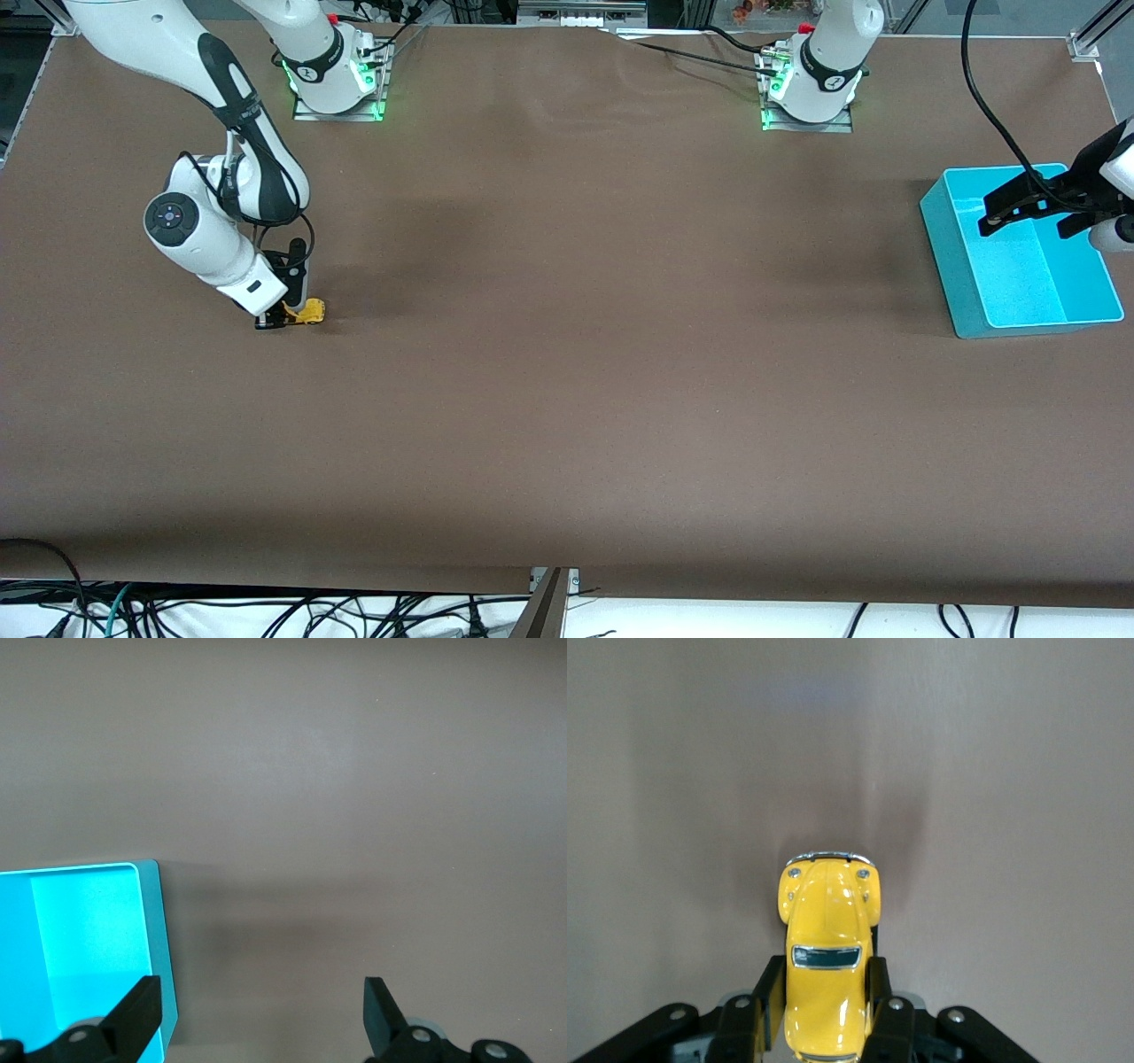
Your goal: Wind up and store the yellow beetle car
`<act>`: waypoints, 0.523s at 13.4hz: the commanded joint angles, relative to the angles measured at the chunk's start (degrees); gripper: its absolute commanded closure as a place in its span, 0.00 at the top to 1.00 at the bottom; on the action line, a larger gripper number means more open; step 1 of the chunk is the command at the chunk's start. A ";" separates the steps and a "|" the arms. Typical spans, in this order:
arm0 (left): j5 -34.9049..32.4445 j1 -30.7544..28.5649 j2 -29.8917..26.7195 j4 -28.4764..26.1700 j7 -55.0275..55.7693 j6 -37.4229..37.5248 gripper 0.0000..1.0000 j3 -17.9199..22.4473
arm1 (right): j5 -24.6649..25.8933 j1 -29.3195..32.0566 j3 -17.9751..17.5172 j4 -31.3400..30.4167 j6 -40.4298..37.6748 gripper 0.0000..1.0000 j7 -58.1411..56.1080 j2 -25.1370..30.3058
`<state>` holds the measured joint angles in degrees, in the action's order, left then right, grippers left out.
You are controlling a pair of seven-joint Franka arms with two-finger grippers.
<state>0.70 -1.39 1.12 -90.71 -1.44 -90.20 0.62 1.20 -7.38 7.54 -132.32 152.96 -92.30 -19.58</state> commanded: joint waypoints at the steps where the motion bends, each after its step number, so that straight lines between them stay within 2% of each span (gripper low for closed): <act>1: 0.09 0.07 0.55 1.67 0.56 1.08 1.00 0.09 | -0.14 4.99 -0.34 -1.28 3.82 0.30 -4.98 -2.48; 7: 0.18 -0.01 0.55 1.67 0.56 1.08 1.00 0.09 | 0.04 12.73 -0.34 -0.92 7.70 0.32 -10.35 -4.77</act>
<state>0.70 -1.39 1.12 -90.70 -1.44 -90.20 0.62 1.19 2.56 7.60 -132.62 156.94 -100.12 -20.09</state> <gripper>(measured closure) 0.000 0.586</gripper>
